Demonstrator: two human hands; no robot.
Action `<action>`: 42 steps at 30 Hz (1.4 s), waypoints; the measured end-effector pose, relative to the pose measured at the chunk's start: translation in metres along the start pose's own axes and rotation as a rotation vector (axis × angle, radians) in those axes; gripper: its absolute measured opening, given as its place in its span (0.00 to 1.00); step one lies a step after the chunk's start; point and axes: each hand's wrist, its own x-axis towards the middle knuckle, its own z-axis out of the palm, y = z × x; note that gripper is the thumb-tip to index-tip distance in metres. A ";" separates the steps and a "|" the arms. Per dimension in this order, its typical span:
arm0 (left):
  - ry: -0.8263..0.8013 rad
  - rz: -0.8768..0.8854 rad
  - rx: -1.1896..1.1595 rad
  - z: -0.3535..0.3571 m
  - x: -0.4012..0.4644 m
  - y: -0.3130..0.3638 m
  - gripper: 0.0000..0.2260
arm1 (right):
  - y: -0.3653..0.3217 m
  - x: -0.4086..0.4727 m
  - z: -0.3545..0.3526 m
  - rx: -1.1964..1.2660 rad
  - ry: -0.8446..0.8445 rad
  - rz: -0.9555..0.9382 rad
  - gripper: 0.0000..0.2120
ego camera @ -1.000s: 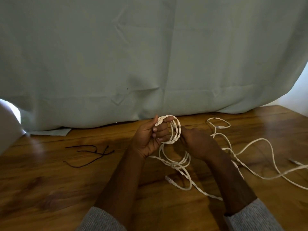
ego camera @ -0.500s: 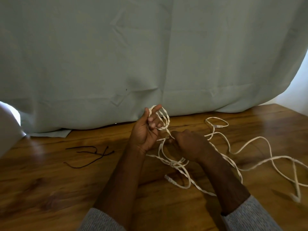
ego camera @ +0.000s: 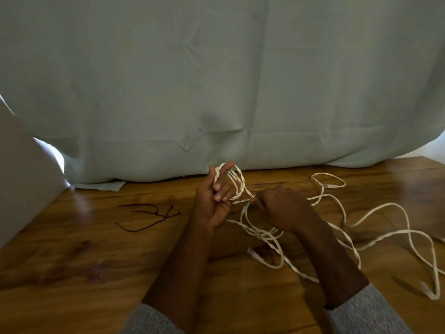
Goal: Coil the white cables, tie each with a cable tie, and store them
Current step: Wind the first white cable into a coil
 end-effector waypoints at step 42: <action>-0.292 -0.378 0.398 -0.005 -0.009 -0.013 0.21 | 0.023 0.007 0.006 0.696 0.259 -0.185 0.14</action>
